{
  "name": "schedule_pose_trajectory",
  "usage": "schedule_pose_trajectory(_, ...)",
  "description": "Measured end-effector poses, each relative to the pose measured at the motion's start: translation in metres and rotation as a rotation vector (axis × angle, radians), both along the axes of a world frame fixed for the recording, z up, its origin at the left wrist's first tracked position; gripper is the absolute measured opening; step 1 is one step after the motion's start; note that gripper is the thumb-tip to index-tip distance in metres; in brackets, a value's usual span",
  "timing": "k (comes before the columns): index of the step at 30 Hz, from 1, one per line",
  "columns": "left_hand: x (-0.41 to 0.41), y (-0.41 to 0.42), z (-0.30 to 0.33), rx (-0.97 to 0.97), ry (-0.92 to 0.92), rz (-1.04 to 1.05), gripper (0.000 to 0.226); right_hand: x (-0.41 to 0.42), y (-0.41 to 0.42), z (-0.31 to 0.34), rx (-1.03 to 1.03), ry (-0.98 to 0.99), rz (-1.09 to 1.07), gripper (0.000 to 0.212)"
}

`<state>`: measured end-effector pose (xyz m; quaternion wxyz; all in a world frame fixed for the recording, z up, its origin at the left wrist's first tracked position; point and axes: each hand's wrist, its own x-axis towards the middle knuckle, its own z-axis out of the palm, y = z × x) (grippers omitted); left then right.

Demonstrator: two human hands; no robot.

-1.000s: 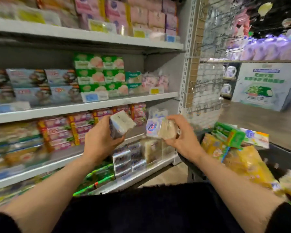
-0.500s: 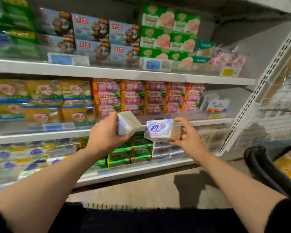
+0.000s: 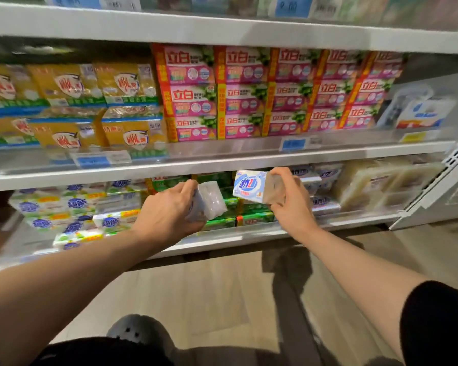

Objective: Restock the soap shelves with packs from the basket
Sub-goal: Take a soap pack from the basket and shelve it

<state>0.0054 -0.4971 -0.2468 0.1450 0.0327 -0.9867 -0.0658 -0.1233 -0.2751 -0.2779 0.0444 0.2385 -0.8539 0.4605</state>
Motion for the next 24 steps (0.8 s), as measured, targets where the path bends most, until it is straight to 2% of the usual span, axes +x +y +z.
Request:
schedule_pose_trajectory(6,-0.007,-0.006,-0.028,0.124,0.065,0.091,0.054,-0.008,-0.034,-0.046,-0.035,0.024,-0.022,0.074)
schedule_pose_trajectory(11,-0.017,0.000,-0.044,0.195,0.061,0.121,0.055,-0.009,-0.046,-0.054,-0.398,-0.196,-0.123,0.067)
schedule_pose_trajectory(14,-0.025,0.009,-0.046,0.193,0.066,0.088,0.054,-0.009,-0.044,-0.054,-0.437,-0.311,-0.213,0.072)
schedule_pose_trajectory(16,-0.030,0.017,-0.044,0.181,0.059,0.075,0.052,-0.011,-0.036,-0.047,-0.470,-0.355,-0.285,0.075)
schedule_pose_trajectory(20,-0.042,0.039,-0.032,0.167,0.060,0.039,0.051,-0.031,0.010,-0.038,-0.635,-0.573,-0.220,0.075)
schedule_pose_trajectory(24,-0.063,0.070,-0.022,0.131,0.046,-0.051,0.057,-0.050,0.082,-0.046,-0.737,-0.655,-0.239,0.073)
